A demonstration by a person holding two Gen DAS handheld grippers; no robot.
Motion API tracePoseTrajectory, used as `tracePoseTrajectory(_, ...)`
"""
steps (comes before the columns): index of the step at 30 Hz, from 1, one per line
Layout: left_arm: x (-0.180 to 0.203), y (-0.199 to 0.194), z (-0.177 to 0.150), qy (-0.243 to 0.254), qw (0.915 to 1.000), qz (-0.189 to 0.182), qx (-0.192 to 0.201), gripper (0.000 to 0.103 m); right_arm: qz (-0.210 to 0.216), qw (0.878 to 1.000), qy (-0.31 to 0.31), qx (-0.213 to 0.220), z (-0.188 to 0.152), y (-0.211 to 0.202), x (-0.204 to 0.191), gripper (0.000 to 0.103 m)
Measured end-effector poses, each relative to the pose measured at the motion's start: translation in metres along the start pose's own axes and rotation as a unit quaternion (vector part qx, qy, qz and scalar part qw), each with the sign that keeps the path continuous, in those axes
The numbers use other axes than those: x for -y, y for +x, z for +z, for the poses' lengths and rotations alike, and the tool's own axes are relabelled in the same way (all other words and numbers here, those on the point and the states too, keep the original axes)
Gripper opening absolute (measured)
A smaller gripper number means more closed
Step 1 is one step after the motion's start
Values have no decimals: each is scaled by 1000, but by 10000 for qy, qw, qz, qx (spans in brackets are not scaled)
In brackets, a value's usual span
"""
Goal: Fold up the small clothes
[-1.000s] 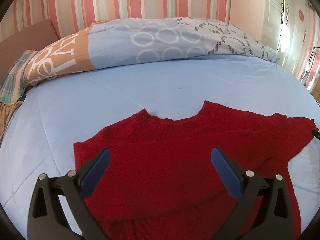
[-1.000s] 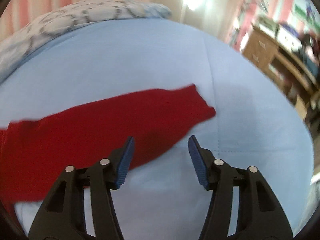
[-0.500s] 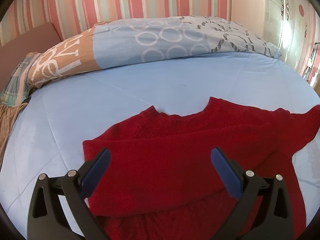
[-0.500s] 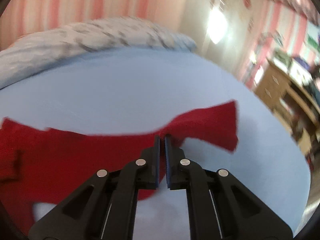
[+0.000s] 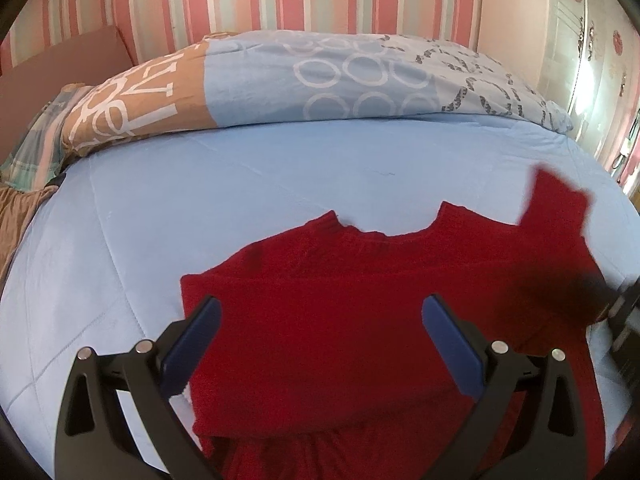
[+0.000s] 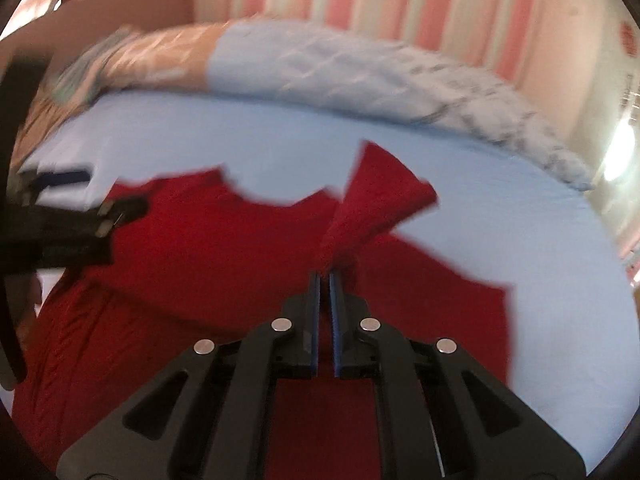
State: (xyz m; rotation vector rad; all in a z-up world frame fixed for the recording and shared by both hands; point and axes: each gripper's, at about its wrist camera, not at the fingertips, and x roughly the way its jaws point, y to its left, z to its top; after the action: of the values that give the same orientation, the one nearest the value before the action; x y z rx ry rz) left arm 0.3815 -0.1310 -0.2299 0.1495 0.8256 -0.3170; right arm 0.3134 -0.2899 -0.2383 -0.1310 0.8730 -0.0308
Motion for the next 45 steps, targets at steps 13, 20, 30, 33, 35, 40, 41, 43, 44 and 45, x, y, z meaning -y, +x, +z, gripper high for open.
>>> tracePoseTrajectory(13, -17, -5, -22, -338, 9989, -262, -213, 101, 430, 9984, 350, -132, -18, -5, -3, 49)
tracePoseTrajectory(20, 11, 8, -52, -328, 9957, -658, -572, 101, 157, 9977, 656, -85, -33, -19, 27, 49)
tracePoseTrajectory(30, 71, 19, -57, 120, 9891, -1236, -794, 48, -89, 9954, 953, -66, -51, -26, 55, 49)
tracePoseTrajectory(33, 71, 25, -57, 105, 9890, -1193, -868, 43, -122, 9947, 1014, -71, -54, -26, 62, 49)
tracePoseTrajectory(35, 67, 25, -54, 81, 9887, -1228, -859, 27, -179, 9943, 1053, -48, -54, -27, 66, 49)
tracePoseTrajectory(40, 66, 13, -45, 340, 9917, -1122, -524, 13, -236, 9932, 1136, -10, -53, -28, 71, 49)
tracePoseTrajectory(41, 68, 6, -41, 451, 9927, -1061, -366, 13, -254, 9933, 1124, -2, -52, -29, 71, 49)
tracePoseTrajectory(43, 68, -3, -33, 617, 9929, -1003, -176, 12, -289, 9934, 1108, 12, -52, -30, 72, 49)
tracePoseTrajectory(44, 68, -7, -28, 717, 9931, -927, -69, 12, -307, 9934, 1108, 16, -51, -30, 73, 49)
tracePoseTrajectory(45, 67, -11, -23, 865, 9931, -786, 68, 12, -329, 9932, 1116, 29, -51, -30, 73, 49)
